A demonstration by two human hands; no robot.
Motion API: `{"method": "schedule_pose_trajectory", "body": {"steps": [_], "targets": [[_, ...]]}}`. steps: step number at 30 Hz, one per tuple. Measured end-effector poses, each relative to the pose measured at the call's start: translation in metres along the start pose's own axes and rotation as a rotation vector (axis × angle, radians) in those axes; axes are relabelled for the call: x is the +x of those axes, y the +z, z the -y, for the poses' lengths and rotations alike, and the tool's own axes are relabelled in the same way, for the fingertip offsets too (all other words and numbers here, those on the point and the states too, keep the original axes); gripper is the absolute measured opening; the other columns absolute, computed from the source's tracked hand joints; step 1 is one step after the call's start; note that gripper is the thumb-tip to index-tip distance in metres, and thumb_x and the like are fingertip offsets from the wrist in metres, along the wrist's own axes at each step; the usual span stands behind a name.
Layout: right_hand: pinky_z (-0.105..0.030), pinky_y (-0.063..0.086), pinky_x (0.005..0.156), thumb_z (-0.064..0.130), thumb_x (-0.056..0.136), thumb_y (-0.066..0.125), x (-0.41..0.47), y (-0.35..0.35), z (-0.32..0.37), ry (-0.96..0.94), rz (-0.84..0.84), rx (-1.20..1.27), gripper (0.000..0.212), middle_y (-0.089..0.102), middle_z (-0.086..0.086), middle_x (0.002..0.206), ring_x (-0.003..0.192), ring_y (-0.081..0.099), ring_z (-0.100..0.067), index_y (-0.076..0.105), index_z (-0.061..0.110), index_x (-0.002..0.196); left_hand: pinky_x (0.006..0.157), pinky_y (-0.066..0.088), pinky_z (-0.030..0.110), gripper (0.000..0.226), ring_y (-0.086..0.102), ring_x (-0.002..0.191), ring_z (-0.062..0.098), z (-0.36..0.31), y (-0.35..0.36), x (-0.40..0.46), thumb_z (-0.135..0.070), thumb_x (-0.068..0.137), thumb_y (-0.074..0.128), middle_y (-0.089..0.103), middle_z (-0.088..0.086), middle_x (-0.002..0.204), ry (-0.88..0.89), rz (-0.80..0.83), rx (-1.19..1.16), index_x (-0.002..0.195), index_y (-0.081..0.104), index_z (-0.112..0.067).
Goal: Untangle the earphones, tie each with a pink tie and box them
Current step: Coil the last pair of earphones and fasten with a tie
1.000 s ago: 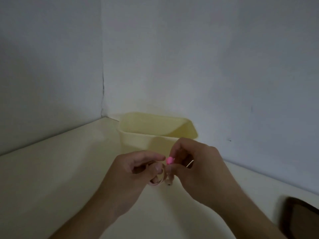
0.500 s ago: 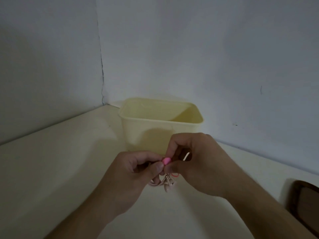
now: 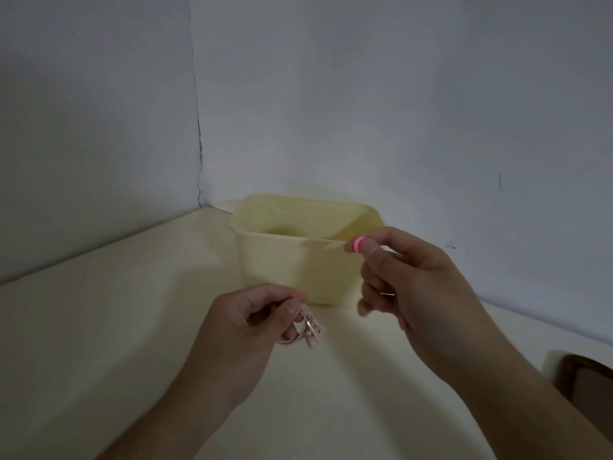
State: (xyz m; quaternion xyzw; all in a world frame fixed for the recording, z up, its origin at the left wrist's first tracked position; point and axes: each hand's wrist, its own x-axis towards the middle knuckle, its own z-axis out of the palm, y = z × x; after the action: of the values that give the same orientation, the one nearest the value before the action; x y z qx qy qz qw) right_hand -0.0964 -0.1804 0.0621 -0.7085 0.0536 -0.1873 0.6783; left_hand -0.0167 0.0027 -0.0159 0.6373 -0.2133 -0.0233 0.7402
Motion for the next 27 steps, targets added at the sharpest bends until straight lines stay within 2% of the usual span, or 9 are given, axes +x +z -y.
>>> {"method": "schedule_pose_trajectory", "body": {"steps": [3, 6, 9, 11, 14, 16, 18, 23, 27], "targets": [[-0.025, 0.031, 0.046, 0.021, 0.098, 0.070, -0.006, 0.001, 0.003, -0.003, 0.013, -0.330, 0.018, 0.049, 0.007, 0.055, 0.049, 0.034, -0.014, 0.078, 0.013, 0.084, 0.064, 0.055, 0.020, 0.017, 0.066, 0.062, 0.014, -0.002, -0.001, 0.000, 0.001, 0.093, 0.070, 0.073, 0.009, 0.070, 0.001, -0.017, 0.006, 0.091, 0.083, -0.010], [-0.018, 0.034, 0.048, 0.033, 0.088, 0.083, -0.013, 0.014, -0.002, -0.007, 0.092, -0.564, 0.024, 0.062, 0.007, 0.056, 0.047, 0.043, -0.005, 0.075, 0.016, 0.073, 0.065, 0.055, 0.019, 0.020, 0.070, 0.066, 0.014, -0.004, 0.000, 0.000, 0.002, 0.092, 0.071, 0.078, 0.009, 0.076, 0.017, -0.020, 0.024, 0.088, 0.083, -0.014], [-0.014, 0.037, 0.052, 0.036, 0.090, 0.082, -0.016, 0.024, -0.009, -0.061, 0.147, -0.681, 0.021, 0.070, 0.012, 0.065, 0.051, 0.051, -0.002, 0.076, 0.023, 0.074, 0.064, 0.056, 0.020, 0.022, 0.073, 0.068, 0.016, -0.006, 0.002, -0.002, 0.002, 0.092, 0.071, 0.079, 0.010, 0.080, 0.022, -0.012, 0.018, 0.086, 0.083, -0.016], [-0.014, 0.042, 0.058, 0.039, 0.092, 0.079, -0.018, 0.029, -0.014, -0.111, 0.170, -0.800, 0.016, 0.072, 0.018, 0.074, 0.060, 0.058, 0.000, 0.077, 0.029, 0.080, 0.065, 0.056, 0.022, 0.022, 0.073, 0.069, 0.018, -0.008, 0.002, -0.002, 0.002, 0.093, 0.069, 0.079, 0.012, 0.081, 0.014, 0.008, 0.000, 0.087, 0.083, -0.013], [-0.017, 0.049, 0.063, 0.040, 0.092, 0.076, -0.022, 0.035, -0.021, -0.197, 0.122, -0.965, 0.009, 0.072, 0.021, 0.081, 0.073, 0.061, 0.000, 0.074, 0.033, 0.087, 0.064, 0.057, 0.022, 0.026, 0.072, 0.069, 0.017, -0.011, 0.003, -0.004, 0.003, 0.095, 0.067, 0.079, 0.012, 0.082, 0.001, 0.032, 0.004, 0.086, 0.083, -0.015], [-0.030, 0.056, 0.068, 0.038, 0.090, 0.072, -0.023, 0.037, -0.025, -0.255, 0.079, -1.037, 0.008, 0.069, 0.016, 0.083, 0.076, 0.063, -0.006, 0.068, 0.032, 0.086, 0.065, 0.058, 0.024, 0.030, 0.073, 0.071, 0.017, -0.012, 0.006, -0.005, 0.003, 0.095, 0.067, 0.079, 0.009, 0.082, 0.000, 0.045, 0.019, 0.085, 0.083, -0.019], [-0.038, 0.057, 0.068, 0.037, 0.089, 0.066, -0.024, 0.040, -0.026, -0.295, 0.063, -1.104, 0.011, 0.064, 0.013, 0.084, 0.078, 0.062, -0.010, 0.059, 0.030, 0.084, 0.066, 0.059, 0.025, 0.032, 0.075, 0.073, 0.019, -0.013, 0.008, -0.005, 0.002, 0.095, 0.067, 0.080, 0.008, 0.082, 0.002, 0.049, 0.037, 0.085, 0.084, -0.022], [-0.040, 0.056, 0.072, 0.042, 0.097, 0.057, -0.027, 0.045, -0.023, -0.283, 0.028, -1.164, 0.020, 0.058, 0.012, 0.093, 0.087, 0.066, -0.014, 0.038, 0.036, 0.101, 0.070, 0.062, 0.029, 0.026, 0.077, 0.084, 0.025, -0.010, 0.007, -0.006, -0.001, 0.095, 0.070, 0.080, 0.007, 0.086, 0.003, 0.066, 0.055, 0.088, 0.084, -0.021], [-0.038, 0.057, 0.074, 0.049, 0.099, 0.051, -0.025, 0.044, -0.026, -0.257, 0.050, -1.195, 0.018, 0.049, 0.012, 0.104, 0.088, 0.063, -0.015, 0.052, 0.035, 0.110, 0.066, 0.059, 0.023, 0.027, 0.075, 0.087, 0.020, -0.012, 0.005, -0.006, 0.000, 0.094, 0.070, 0.080, 0.005, 0.088, 0.022, 0.085, 0.079, 0.088, 0.084, -0.022]]}}
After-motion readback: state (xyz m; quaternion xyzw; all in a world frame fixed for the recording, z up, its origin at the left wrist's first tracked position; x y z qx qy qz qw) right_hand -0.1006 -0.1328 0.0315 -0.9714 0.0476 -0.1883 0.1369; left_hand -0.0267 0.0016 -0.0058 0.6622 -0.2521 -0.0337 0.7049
